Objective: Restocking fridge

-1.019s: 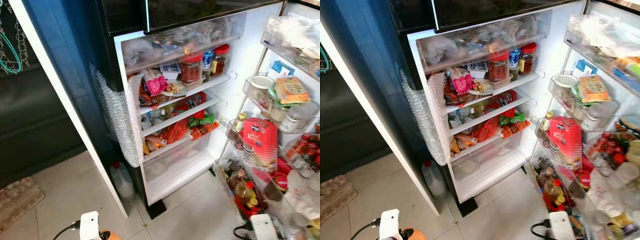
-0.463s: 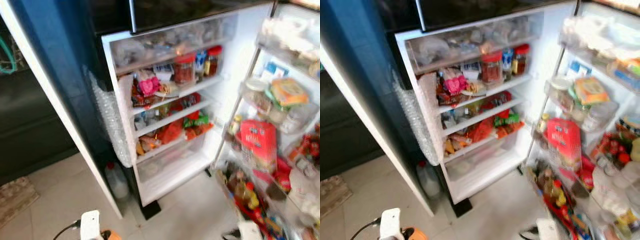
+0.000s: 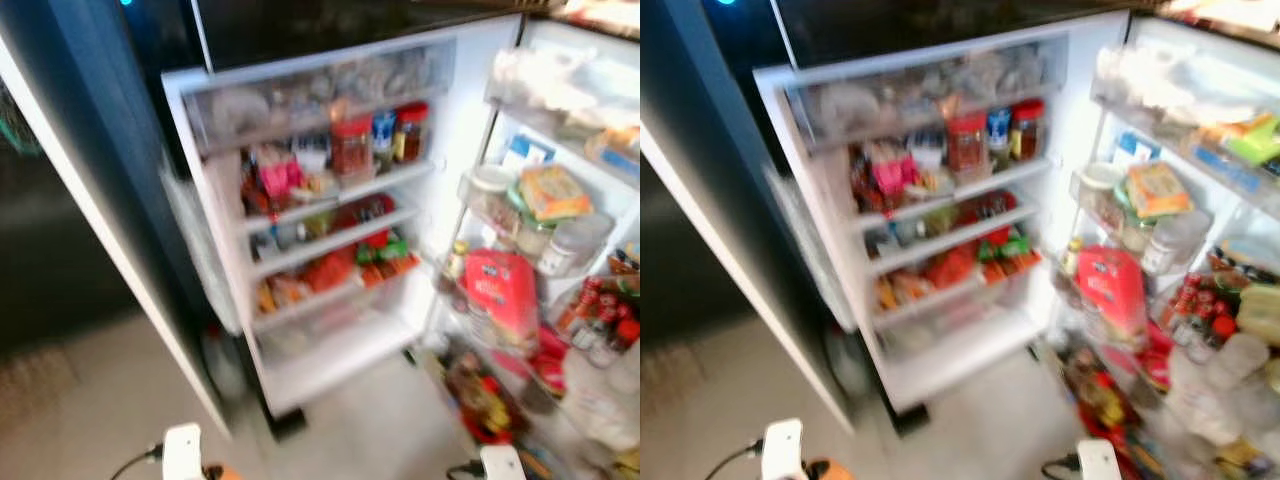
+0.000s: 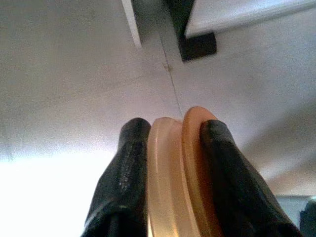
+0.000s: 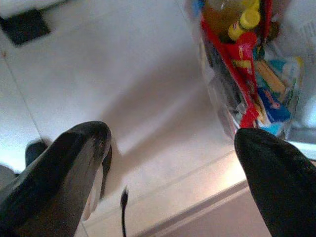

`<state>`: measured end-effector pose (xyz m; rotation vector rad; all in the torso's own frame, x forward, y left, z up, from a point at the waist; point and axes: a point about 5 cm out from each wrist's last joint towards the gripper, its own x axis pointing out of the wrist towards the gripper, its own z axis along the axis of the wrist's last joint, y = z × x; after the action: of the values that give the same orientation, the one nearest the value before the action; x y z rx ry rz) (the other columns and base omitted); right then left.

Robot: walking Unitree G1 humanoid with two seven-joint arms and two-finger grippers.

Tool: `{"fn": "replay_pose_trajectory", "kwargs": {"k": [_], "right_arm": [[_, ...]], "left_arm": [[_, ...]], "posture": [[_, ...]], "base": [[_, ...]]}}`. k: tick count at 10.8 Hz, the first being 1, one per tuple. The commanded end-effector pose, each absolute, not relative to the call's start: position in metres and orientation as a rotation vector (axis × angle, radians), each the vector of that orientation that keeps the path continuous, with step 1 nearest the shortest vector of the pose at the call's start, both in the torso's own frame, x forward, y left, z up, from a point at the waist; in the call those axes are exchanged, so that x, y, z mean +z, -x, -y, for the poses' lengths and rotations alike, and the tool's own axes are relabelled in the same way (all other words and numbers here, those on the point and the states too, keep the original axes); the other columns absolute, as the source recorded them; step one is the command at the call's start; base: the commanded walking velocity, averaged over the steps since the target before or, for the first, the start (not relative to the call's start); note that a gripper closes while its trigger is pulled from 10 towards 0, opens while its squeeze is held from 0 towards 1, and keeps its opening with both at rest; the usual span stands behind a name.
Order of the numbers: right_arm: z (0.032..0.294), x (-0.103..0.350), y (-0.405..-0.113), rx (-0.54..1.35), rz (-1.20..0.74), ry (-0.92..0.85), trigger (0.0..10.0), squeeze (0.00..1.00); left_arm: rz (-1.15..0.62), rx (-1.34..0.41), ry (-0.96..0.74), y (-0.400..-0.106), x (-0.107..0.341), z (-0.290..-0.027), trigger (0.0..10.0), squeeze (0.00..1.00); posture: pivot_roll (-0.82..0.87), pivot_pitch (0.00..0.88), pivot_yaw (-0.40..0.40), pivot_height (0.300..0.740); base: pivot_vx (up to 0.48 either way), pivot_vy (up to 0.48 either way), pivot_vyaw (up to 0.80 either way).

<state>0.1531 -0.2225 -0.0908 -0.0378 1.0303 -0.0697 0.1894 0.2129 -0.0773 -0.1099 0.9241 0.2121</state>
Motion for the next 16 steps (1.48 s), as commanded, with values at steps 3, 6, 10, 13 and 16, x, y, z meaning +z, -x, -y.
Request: {"fn": "replay_pose_trajectory", "kwargs": {"k": [3,6,10,13,16], "right_arm": [[0.220,-0.091,-0.153,-0.062,-1.030,0.041,10.0,0.00],[0.220,-0.091,-0.153,-0.064,-1.029,0.045,10.0,0.00],[0.218,-0.091,-0.154,-0.067,-1.030,0.037,10.0,0.00],[0.219,-0.091,-0.155,-0.060,-1.029,0.043,10.0,0.00],[0.220,-0.091,-0.155,-0.063,-1.029,0.045,10.0,0.00]], "left_arm": [[-0.976,0.200,0.085,-0.179,-0.083,-0.213,10.0,0.00],[-0.955,0.195,0.076,-0.181,-0.081,-0.214,10.0,0.00],[-0.787,0.181,0.065,-0.194,-0.071,-0.215,10.0,0.00],[-0.421,0.143,0.110,-0.271,-0.011,-0.213,10.0,0.00],[-0.402,0.148,0.540,-0.281,-0.008,-0.202,10.0,0.00]], "posture": [[-0.06,0.000,0.026,0.740],[-0.06,0.000,0.027,0.740],[-0.05,0.000,0.029,0.740],[-0.05,0.000,0.026,0.740],[-0.05,0.000,0.026,0.740]], "base": [[0.000,-0.119,0.00],[0.000,0.000,0.00],[0.000,0.000,0.00],[0.000,0.000,0.00],[0.000,0.000,0.00]]}}
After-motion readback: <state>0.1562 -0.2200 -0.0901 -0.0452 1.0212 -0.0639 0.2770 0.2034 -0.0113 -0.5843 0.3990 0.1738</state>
